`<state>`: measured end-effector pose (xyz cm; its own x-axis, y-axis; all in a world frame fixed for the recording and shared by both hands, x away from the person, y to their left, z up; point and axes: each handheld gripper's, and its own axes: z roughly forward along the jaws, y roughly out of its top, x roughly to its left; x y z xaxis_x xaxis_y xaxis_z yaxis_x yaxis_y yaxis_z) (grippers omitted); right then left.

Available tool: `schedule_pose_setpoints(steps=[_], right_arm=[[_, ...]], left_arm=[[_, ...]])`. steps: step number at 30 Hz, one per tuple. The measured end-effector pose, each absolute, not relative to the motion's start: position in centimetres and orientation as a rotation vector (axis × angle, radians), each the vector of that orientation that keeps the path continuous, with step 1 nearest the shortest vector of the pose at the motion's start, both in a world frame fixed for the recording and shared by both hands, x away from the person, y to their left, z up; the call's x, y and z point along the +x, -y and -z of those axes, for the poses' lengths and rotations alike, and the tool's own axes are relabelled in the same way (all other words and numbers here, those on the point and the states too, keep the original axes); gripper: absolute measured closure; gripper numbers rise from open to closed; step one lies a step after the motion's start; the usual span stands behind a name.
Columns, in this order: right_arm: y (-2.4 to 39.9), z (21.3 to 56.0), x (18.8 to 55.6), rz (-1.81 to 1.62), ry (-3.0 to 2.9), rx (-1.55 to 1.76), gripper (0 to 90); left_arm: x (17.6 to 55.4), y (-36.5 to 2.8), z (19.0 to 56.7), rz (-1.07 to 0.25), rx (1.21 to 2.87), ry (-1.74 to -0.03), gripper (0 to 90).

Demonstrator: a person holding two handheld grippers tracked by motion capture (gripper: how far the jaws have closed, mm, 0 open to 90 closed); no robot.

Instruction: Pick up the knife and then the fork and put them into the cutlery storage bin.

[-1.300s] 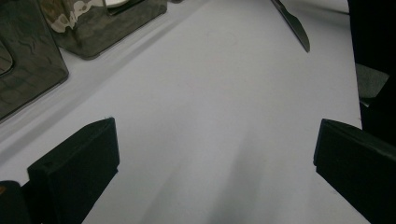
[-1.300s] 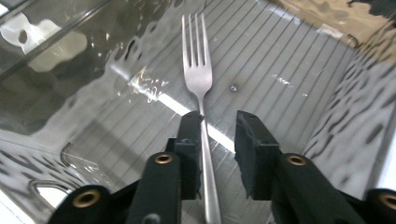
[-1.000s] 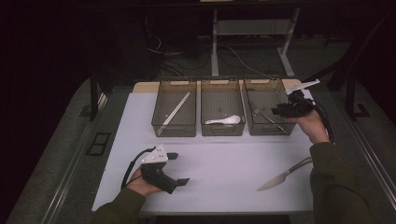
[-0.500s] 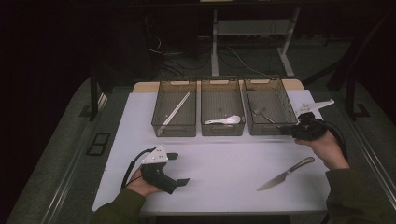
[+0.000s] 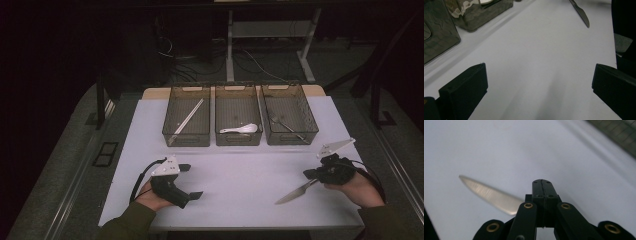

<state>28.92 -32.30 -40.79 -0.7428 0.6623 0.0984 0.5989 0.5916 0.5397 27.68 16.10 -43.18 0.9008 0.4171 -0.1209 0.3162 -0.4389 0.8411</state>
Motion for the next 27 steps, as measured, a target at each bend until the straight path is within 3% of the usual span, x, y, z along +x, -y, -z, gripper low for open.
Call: schedule_pose_setpoints(steps=[14,27], right_arm=[[31.9,42.5,26.5,-0.715,-2.809,1.029,89.6],[30.8,42.5,26.6,-0.555,-2.846,1.01,89.7]], left_arm=[[27.6,-16.1,43.1,-0.129,2.063,-0.529,0.0],[27.7,-16.1,43.2,-0.13,2.066,-0.527,0.0]])
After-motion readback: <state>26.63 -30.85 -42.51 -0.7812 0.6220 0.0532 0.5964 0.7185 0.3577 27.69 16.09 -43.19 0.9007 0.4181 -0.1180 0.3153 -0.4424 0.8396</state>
